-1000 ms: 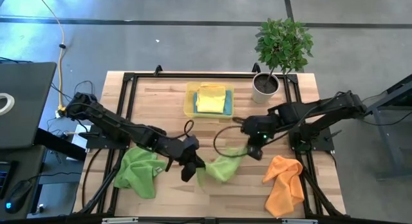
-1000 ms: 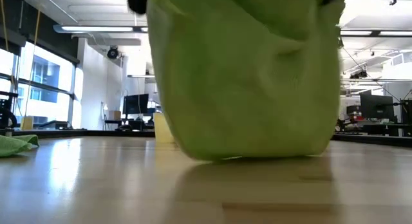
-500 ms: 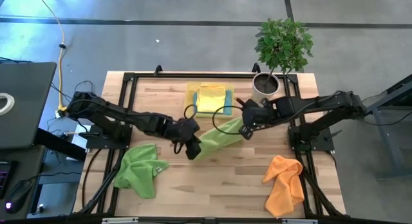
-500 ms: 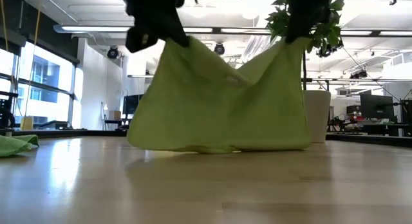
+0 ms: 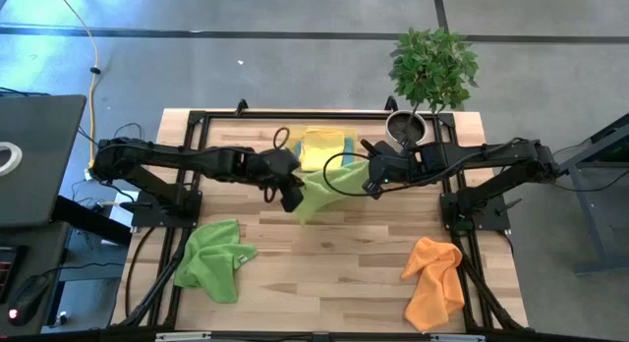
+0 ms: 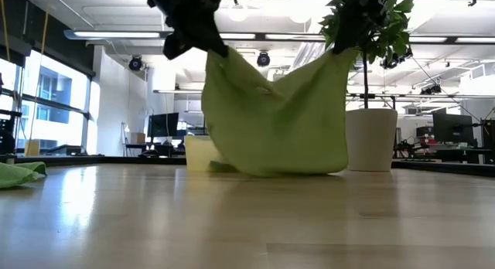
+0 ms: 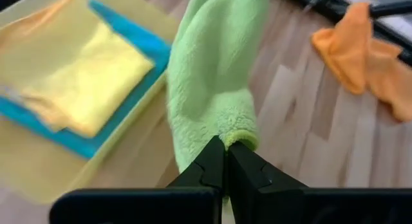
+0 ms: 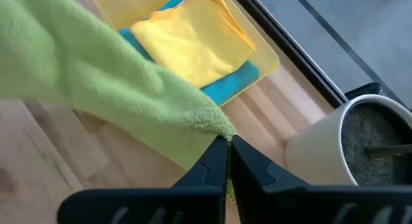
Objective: Fold microfiber towels
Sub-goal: Fold the light green microfiber cloth
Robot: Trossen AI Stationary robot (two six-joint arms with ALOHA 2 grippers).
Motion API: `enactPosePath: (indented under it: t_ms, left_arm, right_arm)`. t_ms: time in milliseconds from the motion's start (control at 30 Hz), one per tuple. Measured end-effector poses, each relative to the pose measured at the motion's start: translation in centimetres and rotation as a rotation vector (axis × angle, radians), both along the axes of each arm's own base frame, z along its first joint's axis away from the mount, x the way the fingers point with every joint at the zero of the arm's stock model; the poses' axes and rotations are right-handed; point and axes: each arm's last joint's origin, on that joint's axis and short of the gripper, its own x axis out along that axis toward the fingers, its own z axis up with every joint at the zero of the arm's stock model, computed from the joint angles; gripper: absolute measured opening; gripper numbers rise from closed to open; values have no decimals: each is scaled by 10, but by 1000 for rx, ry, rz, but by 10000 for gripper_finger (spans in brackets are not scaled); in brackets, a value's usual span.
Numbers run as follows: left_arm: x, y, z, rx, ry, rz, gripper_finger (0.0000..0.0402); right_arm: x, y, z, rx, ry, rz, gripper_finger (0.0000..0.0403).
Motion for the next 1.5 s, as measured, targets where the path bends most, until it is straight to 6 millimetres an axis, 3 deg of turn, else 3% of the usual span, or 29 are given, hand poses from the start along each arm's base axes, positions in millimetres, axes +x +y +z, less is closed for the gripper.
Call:
enactPosePath:
  t_ms: [200, 533, 733, 900, 1033, 1167, 1300, 1500]
  left_arm:
    - [-8, -8, -3, -45, 80, -71, 1]
    - [10, -76, -52, -217, 158, -251, 3]
    - [26, -105, -89, -257, 235, -254, 3]
    - [34, -124, -115, -330, 273, -249, 3]
    - [38, -134, -120, -424, 261, -272, 10]
    - [42, -142, -115, -454, 195, -320, 45]
    - [42, -151, -109, -362, 137, -397, 93]
    - [35, -147, -115, 32, 185, -324, 143]
  right_arm:
    - [-2, 14, -6, 193, -17, -9, 0]
    - [-7, 61, -62, 630, 27, 20, 0]
    - [-10, 84, -105, 745, -61, 49, 0]
    - [-16, 94, -122, 788, -61, 93, 0]
    - [-20, 97, -126, 782, -34, 106, 0]
    - [-20, 97, -126, 778, -33, 112, 0]
    - [-21, 96, -127, 772, -28, 109, 0]
    - [-19, 92, -129, 745, -40, 73, 0]
